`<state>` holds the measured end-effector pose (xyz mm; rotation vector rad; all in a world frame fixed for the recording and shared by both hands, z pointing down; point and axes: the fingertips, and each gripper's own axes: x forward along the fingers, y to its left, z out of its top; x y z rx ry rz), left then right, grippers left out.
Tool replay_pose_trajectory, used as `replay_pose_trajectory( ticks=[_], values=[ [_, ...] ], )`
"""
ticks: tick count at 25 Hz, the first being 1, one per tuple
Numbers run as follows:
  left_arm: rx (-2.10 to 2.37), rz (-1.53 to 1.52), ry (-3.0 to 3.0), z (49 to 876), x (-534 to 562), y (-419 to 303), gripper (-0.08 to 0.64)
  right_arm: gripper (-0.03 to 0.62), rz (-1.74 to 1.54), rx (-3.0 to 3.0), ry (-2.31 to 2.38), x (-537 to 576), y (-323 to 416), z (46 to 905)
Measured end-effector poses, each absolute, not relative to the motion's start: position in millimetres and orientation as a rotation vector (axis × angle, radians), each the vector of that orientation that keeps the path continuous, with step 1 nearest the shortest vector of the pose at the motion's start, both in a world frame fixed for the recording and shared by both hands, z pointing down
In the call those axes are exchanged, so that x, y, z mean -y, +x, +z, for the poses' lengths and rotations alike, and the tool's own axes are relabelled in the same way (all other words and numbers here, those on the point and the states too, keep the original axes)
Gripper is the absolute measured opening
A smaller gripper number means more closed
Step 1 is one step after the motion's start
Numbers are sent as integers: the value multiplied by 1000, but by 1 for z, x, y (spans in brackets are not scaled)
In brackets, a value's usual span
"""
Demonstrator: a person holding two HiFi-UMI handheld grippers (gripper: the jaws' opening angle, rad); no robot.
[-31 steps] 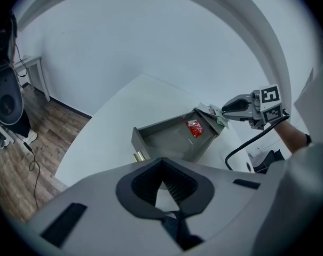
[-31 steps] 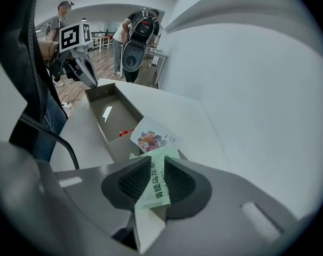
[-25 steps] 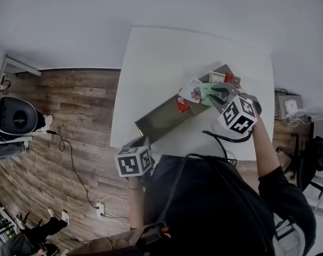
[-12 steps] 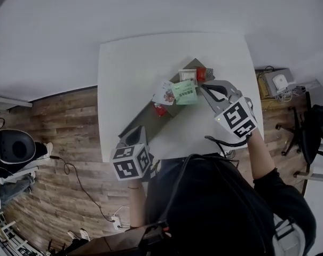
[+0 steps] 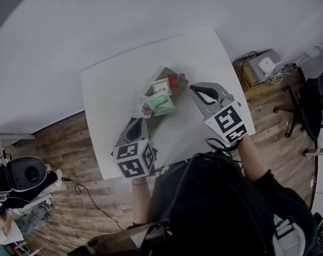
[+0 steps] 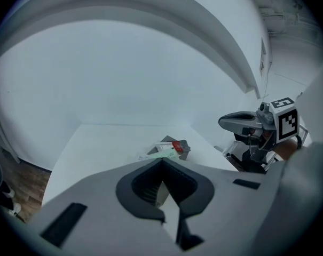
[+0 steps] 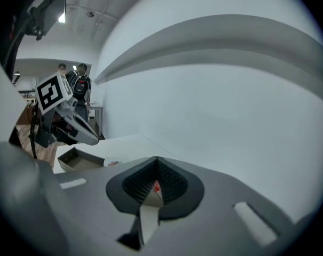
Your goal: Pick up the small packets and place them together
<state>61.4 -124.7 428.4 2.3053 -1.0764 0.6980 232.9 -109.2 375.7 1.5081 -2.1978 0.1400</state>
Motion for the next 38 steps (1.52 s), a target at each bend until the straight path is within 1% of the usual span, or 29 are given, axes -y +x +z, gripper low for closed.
replay_pose_trajectory(
  ticks=[6,11,15,23,38],
  values=[
    [1088,633,2369,396,130,90,0,0,273,2294,1630,107,231,354],
    [1101,540,2410,371,137,101,0,0,315,2352,1627,109,225,350],
    [1061,459,2389,367,139,106,0,0,318,2383,1615,113,224,346],
    [1100,473,2406,360,141,98,0,0,262,2404,1603,120,216,333],
    [1070,510,2441,361,140,106,0,0,240,2403,1577,122,213,335]
  ],
)
